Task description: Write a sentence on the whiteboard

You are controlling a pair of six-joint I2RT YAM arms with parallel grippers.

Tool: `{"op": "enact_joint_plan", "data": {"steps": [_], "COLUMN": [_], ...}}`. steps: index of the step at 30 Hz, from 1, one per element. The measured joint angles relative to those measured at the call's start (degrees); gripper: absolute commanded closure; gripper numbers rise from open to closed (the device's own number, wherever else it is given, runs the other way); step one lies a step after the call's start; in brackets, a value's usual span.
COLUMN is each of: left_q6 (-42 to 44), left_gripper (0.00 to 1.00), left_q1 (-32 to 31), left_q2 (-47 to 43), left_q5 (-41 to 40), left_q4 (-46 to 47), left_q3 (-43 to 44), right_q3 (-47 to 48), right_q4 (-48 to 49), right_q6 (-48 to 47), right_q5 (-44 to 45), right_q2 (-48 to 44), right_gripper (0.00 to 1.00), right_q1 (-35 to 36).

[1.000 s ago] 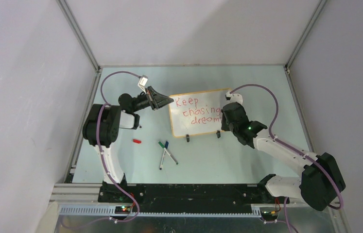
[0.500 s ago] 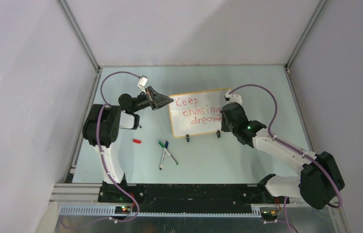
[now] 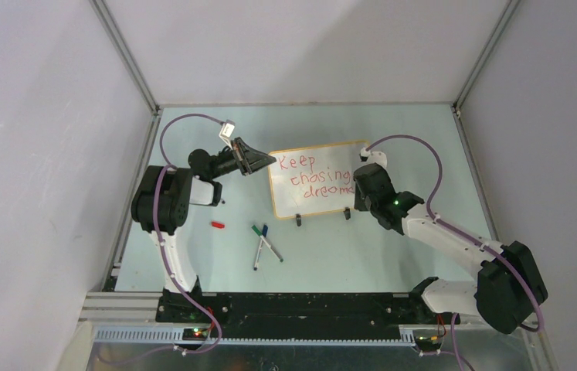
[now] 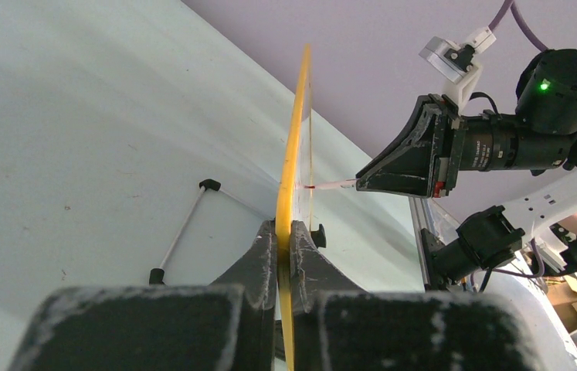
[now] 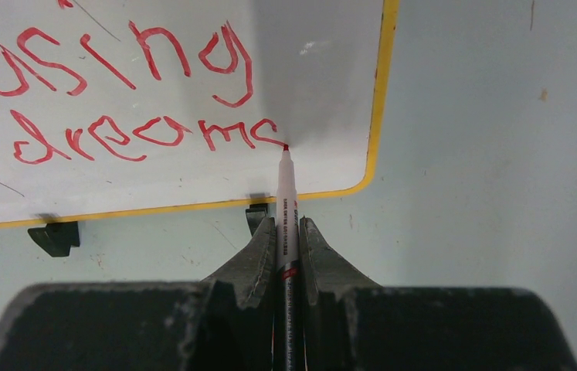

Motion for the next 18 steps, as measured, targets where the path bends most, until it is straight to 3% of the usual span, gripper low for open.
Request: {"op": "enact_joint_plan", "data": {"steps": [18], "left_q6": [0.0], "left_gripper": [1.00], "left_q1": [0.0], "left_q2": [0.0], "left_q5": [0.0], "left_q4": [0.0], "left_q3": [0.0], "right_q3": [0.2], "right_q4": [-0.9], "right_q6": [-0.5], "right_q5": [-2.4], "right_q2": [1.5], "right_gripper": [1.00], "right_q1": [0.2]}}
